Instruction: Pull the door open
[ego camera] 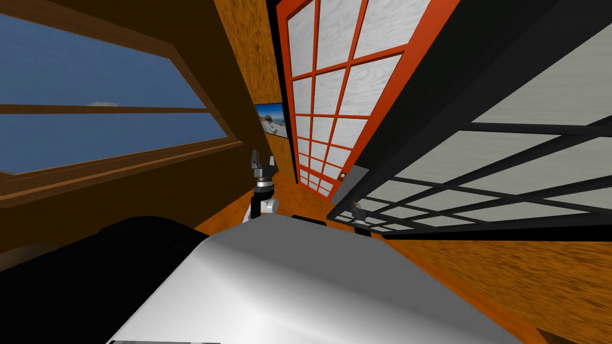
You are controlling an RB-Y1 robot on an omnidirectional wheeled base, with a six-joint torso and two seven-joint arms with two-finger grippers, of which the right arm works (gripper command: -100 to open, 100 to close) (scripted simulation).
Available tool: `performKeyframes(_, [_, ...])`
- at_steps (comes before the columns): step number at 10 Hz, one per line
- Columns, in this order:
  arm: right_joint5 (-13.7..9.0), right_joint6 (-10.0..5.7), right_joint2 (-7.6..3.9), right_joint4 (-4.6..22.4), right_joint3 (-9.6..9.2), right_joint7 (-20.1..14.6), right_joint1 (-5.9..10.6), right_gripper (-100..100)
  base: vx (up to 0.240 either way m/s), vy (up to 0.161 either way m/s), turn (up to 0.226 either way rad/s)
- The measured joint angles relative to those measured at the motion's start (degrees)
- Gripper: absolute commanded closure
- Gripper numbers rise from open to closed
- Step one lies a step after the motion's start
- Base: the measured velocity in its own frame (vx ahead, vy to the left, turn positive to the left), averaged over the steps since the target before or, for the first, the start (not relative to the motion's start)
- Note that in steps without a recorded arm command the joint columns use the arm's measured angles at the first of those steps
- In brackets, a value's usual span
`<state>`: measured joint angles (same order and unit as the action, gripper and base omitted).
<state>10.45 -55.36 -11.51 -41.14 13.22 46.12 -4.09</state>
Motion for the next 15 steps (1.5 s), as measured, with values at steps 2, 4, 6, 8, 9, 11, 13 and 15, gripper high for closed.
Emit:
performKeyframes(2, [-1.4, -0.22, 0.07, 0.1, -0.44, -2.5, 0.02, 100, -0.049, -0.024, 0.06])
performKeyframes(4, [-3.1, 0.46, 0.46, -1.6, -1.19, -5.4, -0.79, 100, -0.062, -0.038, 0.084])
performKeyframes(6, [-4.3, 0.2, 0.36, -0.9, -1.77, -8.3, -0.32, 100, -0.06, -0.034, 0.087])
performKeyframes(8, [-5.9, 0.23, 0.64, -1.6, -2.38, -11.1, -0.63, 100, -0.05, -0.033, 0.049])
performKeyframes(9, [-6.7, 0.1, 0.71, -1.2, -2.71, -12.6, -0.4, 100, -0.038, -0.024, 0.034])
performKeyframes(11, [-7.9, 0.21, 0.84, -1.5, -3.22, -15.0, -0.44, 100, -0.043, -0.024, 0.061])
performKeyframes(13, [-9.2, 0.36, 0.88, -1.7, -3.71, -17.5, -0.43, 100, -0.055, -0.037, 0.093])
performKeyframes(15, [-10.9, -0.11, 1.09, -1.5, -4.42, -20.4, -0.32, 100, -0.055, -0.037, 0.051])
